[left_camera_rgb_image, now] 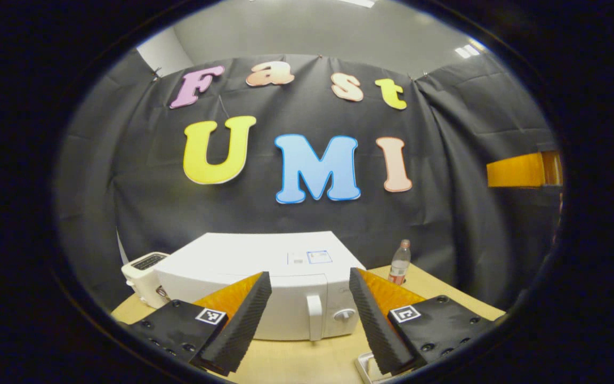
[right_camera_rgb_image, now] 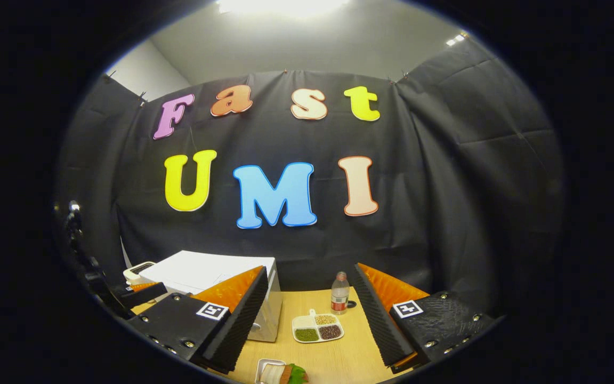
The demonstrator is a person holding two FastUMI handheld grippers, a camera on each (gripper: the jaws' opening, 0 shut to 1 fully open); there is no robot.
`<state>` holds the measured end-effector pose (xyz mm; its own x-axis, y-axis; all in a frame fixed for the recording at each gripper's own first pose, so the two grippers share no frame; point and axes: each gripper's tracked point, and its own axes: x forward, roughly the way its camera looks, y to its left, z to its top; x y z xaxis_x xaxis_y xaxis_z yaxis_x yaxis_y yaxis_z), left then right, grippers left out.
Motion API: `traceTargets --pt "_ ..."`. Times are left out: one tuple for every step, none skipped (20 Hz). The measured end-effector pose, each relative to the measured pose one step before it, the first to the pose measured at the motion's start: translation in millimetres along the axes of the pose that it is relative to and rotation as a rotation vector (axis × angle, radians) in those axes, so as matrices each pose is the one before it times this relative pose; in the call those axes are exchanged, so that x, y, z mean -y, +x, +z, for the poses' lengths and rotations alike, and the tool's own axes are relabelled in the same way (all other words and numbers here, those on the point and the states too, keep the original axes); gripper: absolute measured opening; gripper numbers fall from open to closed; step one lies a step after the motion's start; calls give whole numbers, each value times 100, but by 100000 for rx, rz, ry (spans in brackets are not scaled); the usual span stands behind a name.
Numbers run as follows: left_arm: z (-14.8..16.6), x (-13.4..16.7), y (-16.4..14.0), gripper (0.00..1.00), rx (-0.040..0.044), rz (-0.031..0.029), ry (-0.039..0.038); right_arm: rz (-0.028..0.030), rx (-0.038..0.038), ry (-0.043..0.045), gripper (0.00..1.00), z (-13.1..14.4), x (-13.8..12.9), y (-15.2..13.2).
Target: Open the microwave oven with the left hand, put the food in, and close the microwave oven.
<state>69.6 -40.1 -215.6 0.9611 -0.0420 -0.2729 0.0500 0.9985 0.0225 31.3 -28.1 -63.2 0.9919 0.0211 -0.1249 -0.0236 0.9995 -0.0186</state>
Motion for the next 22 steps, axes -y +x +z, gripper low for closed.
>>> traceTargets --pt "-1510 236 666 97 -1765 -405 -989 -300 -1997 -1087 96 -516 147 108" --pt "-1475 43 874 97 -2392 50 -705 -256 -1050 -1204 96 -241 173 87" --pt "-1383 -97 883 96 -2430 632 -460 -601 -441 -993 96 80 249 103" --pt "-1209 -53 1003 96 -2357 405 -294 -207 -309 -532 96 17 150 144" --pt "-1361 -38 820 97 -2342 407 -108 -148 -157 -444 96 128 156 86" --pt "-1001 -234 913 94 -1884 872 1 -418 247 -672 96 174 285 155" --pt "-890 -177 924 93 -1674 413 -257 -720 371 -890 96 263 335 200" --pt "-702 -220 932 92 -1440 408 -4 -870 337 -623 96 54 330 -10" --pt "-735 -107 780 89 -1632 300 362 -764 -85 -223 96 28 286 147" --pt "-484 -67 797 87 -1253 142 54 -620 -533 56 96 -235 230 70" --pt "-704 25 704 78 -1852 -196 -184 -566 -574 259 96 -181 130 53" --pt "-613 115 551 77 -2244 -815 575 -414 -639 343 96 -270 125 38" --pt "-813 456 592 69 -2251 -1798 376 -266 -675 136 96 -247 1 93" --pt "-308 336 135 55 -1762 -1766 516 -80 -536 -1 96 -218 -39 -7" --pt "-225 405 412 49 -790 -1296 829 -47 -314 -62 96 6 -39 -27" --pt "293 131 131 36 618 1027 1533 125 -196 -69 96 -114 -26 -13" --pt "-373 -201 -247 33 -860 501 -960 -69 4 -213 96 39 -37 -49" --pt "66 38 43 28 312 -34 -1662 -197 296 -183 96 39 50 -64" --pt "-129 -2 -122 23 -945 186 -914 -93 159 -38 96 67 -1 -33" --pt "301 -114 -236 16 202 1133 538 104 -113 106 96 -88 -50 4" --pt "-87 47 40 15 -598 185 561 177 -55 140 96 -17 15 -94" --pt "233 -62 -142 6 -979 -445 354 -17 -31 151 96 -53 81 -169"
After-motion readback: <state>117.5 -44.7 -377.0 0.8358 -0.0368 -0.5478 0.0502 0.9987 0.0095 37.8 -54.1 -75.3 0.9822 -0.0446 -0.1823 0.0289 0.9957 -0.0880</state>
